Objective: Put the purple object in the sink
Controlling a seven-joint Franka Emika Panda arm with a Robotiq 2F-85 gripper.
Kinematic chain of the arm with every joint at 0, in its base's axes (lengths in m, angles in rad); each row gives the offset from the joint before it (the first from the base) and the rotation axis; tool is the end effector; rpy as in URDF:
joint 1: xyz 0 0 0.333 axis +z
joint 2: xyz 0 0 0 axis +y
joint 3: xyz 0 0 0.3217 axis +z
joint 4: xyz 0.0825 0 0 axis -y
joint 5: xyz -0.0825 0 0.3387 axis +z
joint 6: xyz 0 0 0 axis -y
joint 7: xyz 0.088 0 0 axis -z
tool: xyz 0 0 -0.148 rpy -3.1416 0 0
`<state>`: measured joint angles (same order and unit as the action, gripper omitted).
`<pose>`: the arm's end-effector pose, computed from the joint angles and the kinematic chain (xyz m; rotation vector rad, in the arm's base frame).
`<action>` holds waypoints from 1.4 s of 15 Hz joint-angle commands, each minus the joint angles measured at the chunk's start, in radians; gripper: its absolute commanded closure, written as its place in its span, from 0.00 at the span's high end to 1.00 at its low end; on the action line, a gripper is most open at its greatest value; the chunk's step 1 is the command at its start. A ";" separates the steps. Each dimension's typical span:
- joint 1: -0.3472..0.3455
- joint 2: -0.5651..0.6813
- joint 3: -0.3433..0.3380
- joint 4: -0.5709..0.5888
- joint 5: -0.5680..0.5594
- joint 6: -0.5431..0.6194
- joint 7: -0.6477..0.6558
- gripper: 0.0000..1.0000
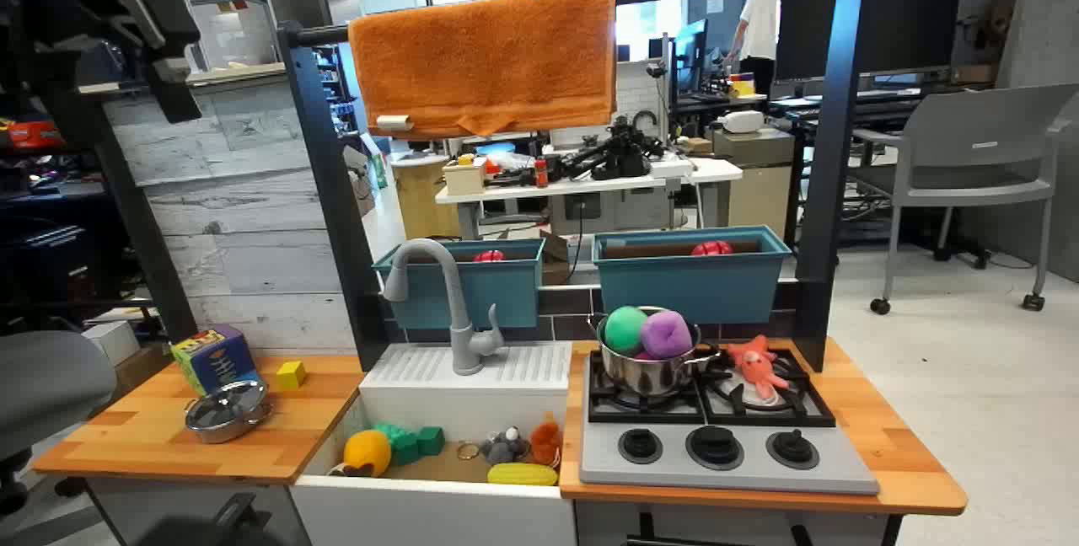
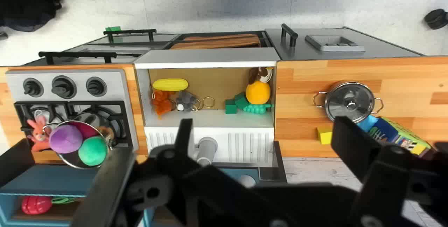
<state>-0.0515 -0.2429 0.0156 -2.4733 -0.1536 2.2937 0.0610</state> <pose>0.4179 -0.0231 0.3811 3.0188 0.0013 0.0974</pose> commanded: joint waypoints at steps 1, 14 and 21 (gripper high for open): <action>0.005 0.000 -0.005 0.001 -0.001 -0.002 0.001 1.00; -0.040 0.231 -0.095 0.210 0.026 0.010 -0.015 1.00; -0.144 0.512 -0.155 0.481 0.302 -0.028 -0.208 1.00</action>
<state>-0.1484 0.1531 -0.1343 -2.1266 0.0279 2.2967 -0.0544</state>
